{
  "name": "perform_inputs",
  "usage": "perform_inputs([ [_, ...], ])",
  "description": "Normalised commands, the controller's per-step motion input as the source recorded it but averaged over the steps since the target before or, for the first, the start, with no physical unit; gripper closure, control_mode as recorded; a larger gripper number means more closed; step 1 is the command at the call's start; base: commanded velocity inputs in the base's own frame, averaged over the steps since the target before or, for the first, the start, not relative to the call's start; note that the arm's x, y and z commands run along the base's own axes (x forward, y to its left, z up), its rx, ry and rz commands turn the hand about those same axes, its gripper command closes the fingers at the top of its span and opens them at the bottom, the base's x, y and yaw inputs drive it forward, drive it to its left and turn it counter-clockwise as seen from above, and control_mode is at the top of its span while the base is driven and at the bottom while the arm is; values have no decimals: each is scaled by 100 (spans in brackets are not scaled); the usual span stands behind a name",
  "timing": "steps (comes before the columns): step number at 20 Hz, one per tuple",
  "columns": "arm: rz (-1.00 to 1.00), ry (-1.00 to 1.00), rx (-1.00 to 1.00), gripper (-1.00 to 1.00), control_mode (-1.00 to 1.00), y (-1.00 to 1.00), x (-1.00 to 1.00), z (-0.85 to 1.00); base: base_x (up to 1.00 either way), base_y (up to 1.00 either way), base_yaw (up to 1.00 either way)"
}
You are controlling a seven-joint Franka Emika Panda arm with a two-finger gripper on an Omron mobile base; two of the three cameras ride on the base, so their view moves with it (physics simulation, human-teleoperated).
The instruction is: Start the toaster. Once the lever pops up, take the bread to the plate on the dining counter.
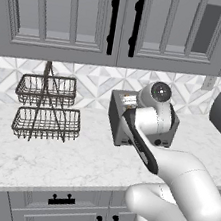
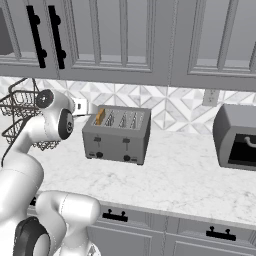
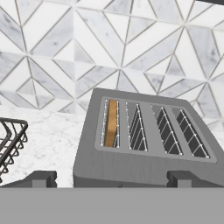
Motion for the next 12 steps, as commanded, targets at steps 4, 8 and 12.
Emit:
perform_inputs([
  [4,0,0,0,-100,-100,0,0,0,0,0,0],
  [8,0,0,0,-100,-100,0,0,0,0,0,0],
  [12,0,0,0,-100,-100,0,0,0,0,0,0],
])
